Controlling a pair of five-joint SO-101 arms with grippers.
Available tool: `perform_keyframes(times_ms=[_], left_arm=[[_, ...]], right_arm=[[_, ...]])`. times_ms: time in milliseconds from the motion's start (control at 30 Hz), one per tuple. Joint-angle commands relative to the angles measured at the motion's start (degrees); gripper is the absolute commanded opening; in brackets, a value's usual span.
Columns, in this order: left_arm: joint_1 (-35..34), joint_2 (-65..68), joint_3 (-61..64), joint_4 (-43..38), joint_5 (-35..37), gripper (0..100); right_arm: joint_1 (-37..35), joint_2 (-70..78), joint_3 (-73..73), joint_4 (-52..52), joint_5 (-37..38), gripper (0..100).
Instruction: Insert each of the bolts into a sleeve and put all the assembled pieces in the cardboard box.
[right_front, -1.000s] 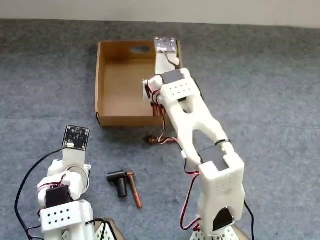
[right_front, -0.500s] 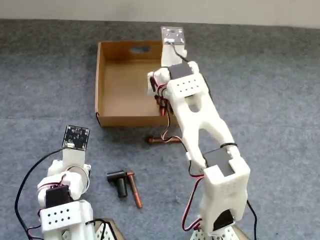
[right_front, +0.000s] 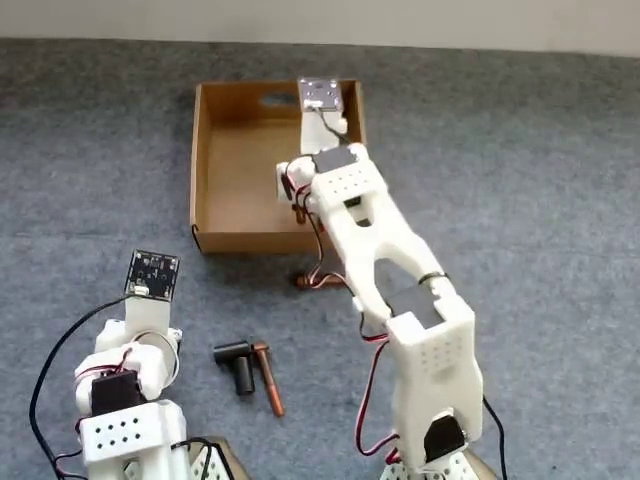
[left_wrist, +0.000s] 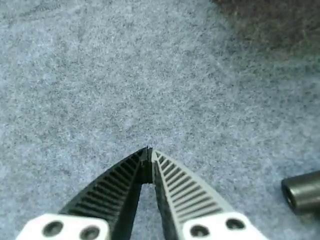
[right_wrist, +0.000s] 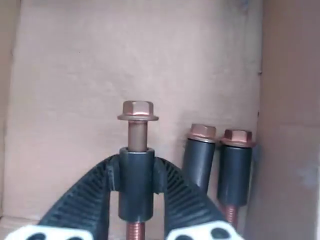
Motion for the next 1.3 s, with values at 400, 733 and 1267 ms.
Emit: perform_keyframes(times_ms=[400,733,1267], left_arm=[[-0.57,-0.57,-0.13,-0.79,-0.18,2],[-0.57,-0.57,-0.13,-0.79,-0.18,2],[-0.57,-0.57,-0.13,-0.79,-0.18,2]], right_arm=[[-0.31,2.95,-0.4,-2.68,-0.7,1.0],[-0.13,1.89,-1.27,0.31,-5.36,15.1],[1.19,-18.42,-7.87,16.92,8.09,15.1]])
